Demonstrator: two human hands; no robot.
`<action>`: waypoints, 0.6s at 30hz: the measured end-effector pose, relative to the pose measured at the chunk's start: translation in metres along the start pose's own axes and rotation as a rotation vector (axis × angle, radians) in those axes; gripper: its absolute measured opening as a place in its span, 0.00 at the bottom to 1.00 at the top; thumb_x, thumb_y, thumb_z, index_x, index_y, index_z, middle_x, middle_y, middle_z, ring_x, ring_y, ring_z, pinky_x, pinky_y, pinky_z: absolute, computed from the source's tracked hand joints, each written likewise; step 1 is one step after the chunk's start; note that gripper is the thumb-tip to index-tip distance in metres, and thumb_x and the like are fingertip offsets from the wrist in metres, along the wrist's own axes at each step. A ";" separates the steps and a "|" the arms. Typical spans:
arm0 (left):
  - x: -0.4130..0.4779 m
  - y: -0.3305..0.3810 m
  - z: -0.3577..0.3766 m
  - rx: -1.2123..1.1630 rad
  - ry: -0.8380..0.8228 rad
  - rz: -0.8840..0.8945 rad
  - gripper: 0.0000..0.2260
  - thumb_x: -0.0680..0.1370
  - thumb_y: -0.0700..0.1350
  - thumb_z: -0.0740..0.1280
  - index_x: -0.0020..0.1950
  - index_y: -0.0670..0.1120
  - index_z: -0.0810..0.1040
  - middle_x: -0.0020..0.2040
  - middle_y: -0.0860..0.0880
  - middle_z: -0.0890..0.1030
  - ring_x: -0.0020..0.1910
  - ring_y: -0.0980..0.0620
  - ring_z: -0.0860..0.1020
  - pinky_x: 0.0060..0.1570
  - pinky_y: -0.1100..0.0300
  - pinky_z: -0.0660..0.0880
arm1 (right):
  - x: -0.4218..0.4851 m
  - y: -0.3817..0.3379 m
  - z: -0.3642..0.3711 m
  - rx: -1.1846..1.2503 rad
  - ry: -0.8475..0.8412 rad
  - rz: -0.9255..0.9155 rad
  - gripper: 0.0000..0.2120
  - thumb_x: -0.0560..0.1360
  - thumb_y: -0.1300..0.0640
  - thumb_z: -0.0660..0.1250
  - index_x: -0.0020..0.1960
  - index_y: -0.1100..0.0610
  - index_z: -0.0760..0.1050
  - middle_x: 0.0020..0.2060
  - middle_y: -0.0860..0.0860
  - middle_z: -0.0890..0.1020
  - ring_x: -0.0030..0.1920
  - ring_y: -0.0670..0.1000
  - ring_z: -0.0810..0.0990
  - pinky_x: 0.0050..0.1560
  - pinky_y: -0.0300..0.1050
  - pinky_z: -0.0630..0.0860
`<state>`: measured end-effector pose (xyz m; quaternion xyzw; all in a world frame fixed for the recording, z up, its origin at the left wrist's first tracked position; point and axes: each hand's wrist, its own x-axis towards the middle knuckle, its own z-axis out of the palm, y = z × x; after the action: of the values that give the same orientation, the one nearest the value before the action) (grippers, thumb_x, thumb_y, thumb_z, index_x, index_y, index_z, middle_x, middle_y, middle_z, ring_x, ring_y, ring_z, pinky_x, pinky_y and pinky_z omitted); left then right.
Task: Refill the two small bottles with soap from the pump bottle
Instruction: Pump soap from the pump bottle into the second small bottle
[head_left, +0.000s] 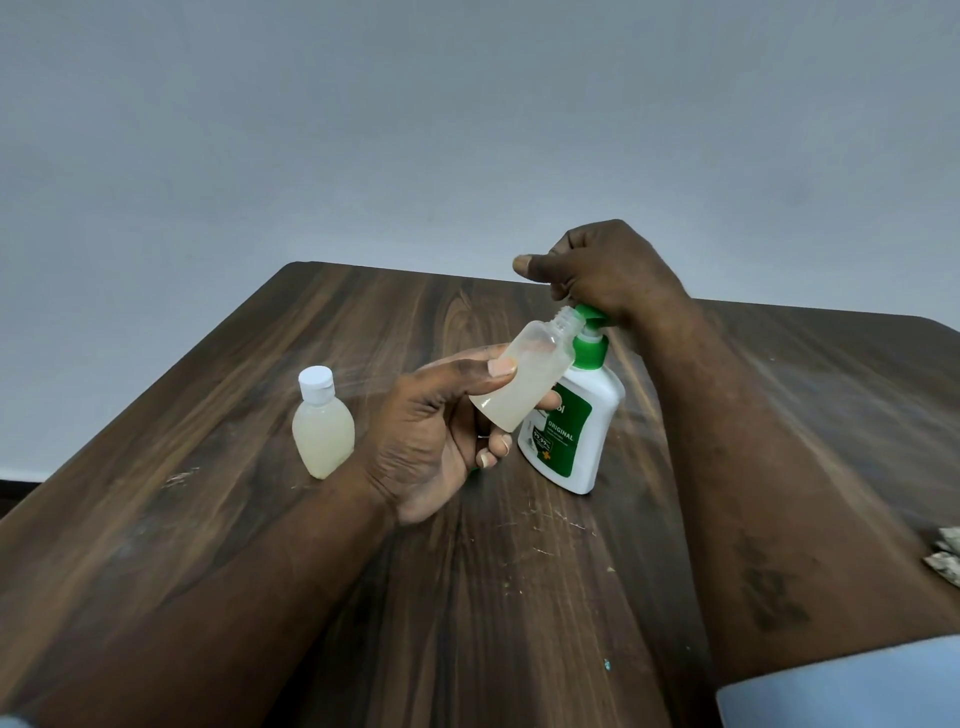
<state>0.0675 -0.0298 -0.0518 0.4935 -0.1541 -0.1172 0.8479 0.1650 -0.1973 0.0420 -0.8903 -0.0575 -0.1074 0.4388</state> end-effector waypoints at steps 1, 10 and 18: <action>0.000 -0.001 0.000 0.001 0.000 -0.005 0.15 0.74 0.48 0.67 0.56 0.46 0.86 0.51 0.35 0.84 0.29 0.50 0.71 0.25 0.61 0.66 | 0.000 0.001 0.001 0.001 -0.004 0.003 0.19 0.71 0.44 0.80 0.36 0.54 0.75 0.34 0.50 0.83 0.33 0.48 0.76 0.40 0.45 0.73; 0.001 -0.002 0.000 -0.007 -0.019 -0.017 0.14 0.74 0.48 0.66 0.55 0.47 0.87 0.51 0.36 0.84 0.29 0.51 0.72 0.27 0.61 0.66 | -0.002 -0.002 -0.001 -0.040 0.019 -0.032 0.19 0.71 0.42 0.79 0.38 0.55 0.76 0.36 0.51 0.84 0.36 0.49 0.78 0.42 0.47 0.76; 0.001 -0.002 -0.001 -0.027 -0.010 -0.015 0.14 0.74 0.48 0.67 0.55 0.47 0.86 0.52 0.34 0.83 0.29 0.50 0.72 0.25 0.62 0.68 | -0.005 -0.005 -0.001 -0.055 0.061 -0.035 0.17 0.72 0.43 0.79 0.40 0.55 0.78 0.38 0.51 0.85 0.36 0.48 0.79 0.41 0.45 0.76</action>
<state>0.0687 -0.0307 -0.0542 0.4827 -0.1529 -0.1278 0.8528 0.1590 -0.1949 0.0453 -0.8971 -0.0566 -0.1439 0.4138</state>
